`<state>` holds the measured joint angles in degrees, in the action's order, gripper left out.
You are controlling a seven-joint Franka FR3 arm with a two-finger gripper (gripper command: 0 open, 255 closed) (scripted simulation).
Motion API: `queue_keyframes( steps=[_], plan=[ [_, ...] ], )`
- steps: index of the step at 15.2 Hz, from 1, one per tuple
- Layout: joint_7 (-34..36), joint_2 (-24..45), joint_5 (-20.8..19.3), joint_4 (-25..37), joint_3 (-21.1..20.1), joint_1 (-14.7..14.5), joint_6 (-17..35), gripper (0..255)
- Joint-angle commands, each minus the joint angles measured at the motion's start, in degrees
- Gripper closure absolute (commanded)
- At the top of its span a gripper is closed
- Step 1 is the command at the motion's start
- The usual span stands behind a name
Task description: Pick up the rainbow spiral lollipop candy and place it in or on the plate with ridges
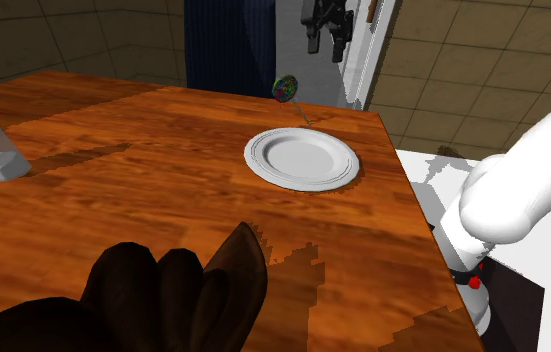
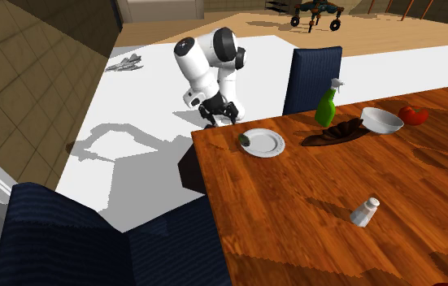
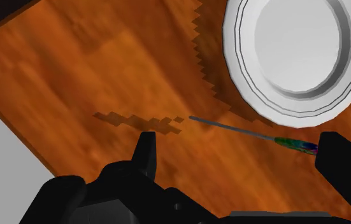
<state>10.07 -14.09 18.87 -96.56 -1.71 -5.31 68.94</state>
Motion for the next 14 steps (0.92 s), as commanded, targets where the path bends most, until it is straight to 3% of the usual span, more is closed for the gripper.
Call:
queue_keyframes(
  steps=[1,8,14],
  plan=[
    [0.8,1.6,1.4,1.5,-0.1,-0.3,-1.4,0],
    [0.5,-1.7,1.5,-6.6,-1.1,-0.7,3.6,0],
    [0.5,-1.7,1.5,-6.6,-1.1,-0.7,3.6,0]
  ],
)
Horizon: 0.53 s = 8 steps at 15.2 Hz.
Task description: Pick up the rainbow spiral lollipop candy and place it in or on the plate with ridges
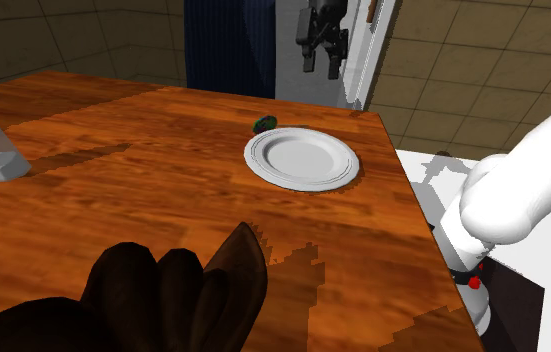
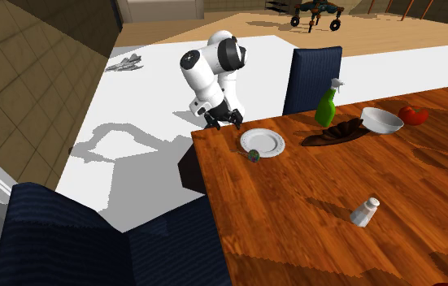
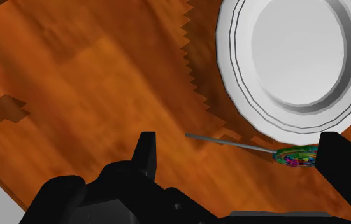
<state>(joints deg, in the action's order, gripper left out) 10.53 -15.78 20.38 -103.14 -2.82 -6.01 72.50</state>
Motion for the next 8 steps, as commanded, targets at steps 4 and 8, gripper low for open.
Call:
queue_keyframes(
  steps=[4,8],
  plan=[
    [0.0,0.0,0.0,0.0,0.0,0.0,0.0,255],
    [0.0,0.0,0.0,0.0,0.0,0.0,0.0,255]
  ],
)
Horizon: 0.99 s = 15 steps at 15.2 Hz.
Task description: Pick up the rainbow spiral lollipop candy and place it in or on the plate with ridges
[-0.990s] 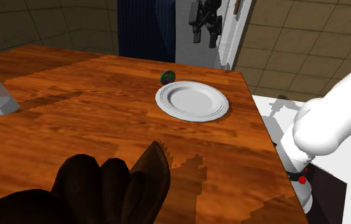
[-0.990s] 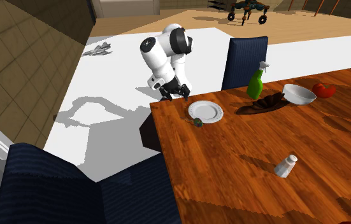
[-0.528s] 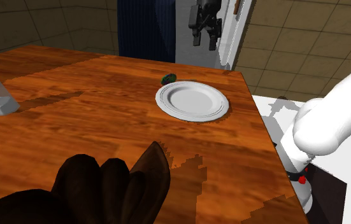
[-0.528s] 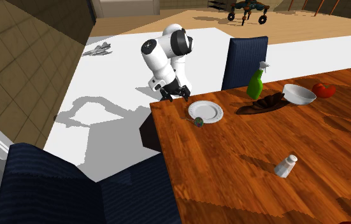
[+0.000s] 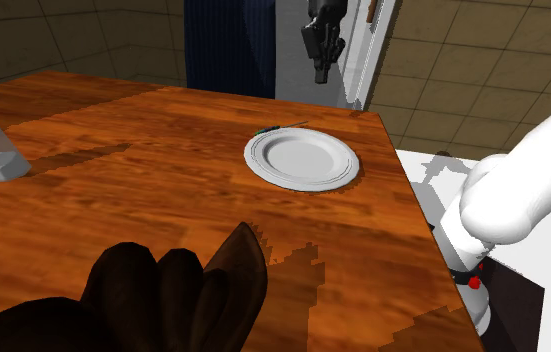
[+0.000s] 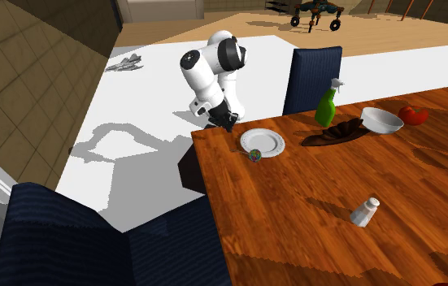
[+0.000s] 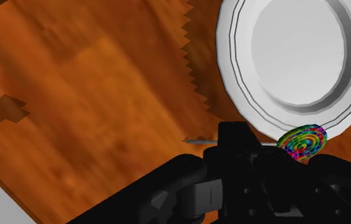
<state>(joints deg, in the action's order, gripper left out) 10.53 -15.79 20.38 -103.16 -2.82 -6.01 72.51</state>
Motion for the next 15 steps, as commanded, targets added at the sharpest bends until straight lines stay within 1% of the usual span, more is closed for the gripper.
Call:
queue_keyframes(
  steps=[1,3,4,9,14,15],
  plan=[
    [0.0,0.0,0.0,0.0,0.0,0.0,0.0,255],
    [0.0,0.0,0.0,0.0,0.0,0.0,0.0,255],
    [0.0,0.0,0.0,0.0,0.0,0.0,0.0,0],
    [12.5,1.6,-4.4,0.4,-8.1,-2.9,6.0,0],
    [25.7,7.2,-11.1,3.5,-16.0,-5.8,10.2,0],
    [27.0,7.9,-11.9,4.0,-16.7,-6.2,10.5,0]
  ],
)
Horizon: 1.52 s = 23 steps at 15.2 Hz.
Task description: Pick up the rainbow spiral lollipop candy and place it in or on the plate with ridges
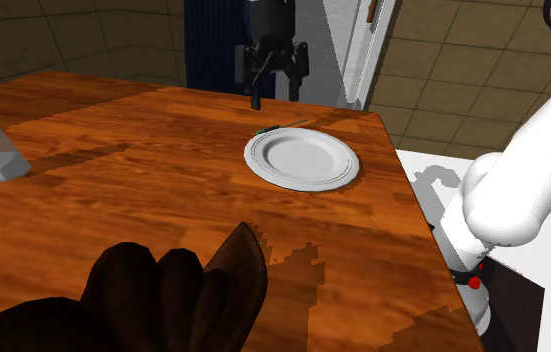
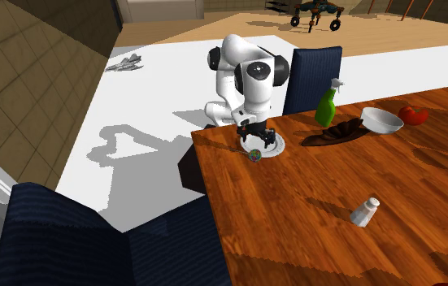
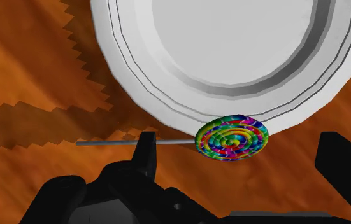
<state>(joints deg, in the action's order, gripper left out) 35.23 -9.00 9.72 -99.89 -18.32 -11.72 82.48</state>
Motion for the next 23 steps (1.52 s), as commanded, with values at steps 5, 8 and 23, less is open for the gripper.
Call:
queue_keyframes(
  steps=[5,8,23],
  plan=[
    [1.9,-0.3,-0.8,-4.6,-1.2,-0.7,4.4,0],
    [1.7,-1.0,-0.6,-7.2,-1.3,-0.8,6.4,0],
    [1.7,-1.0,-0.5,-7.1,-1.3,-0.8,6.3,255]
  ],
)
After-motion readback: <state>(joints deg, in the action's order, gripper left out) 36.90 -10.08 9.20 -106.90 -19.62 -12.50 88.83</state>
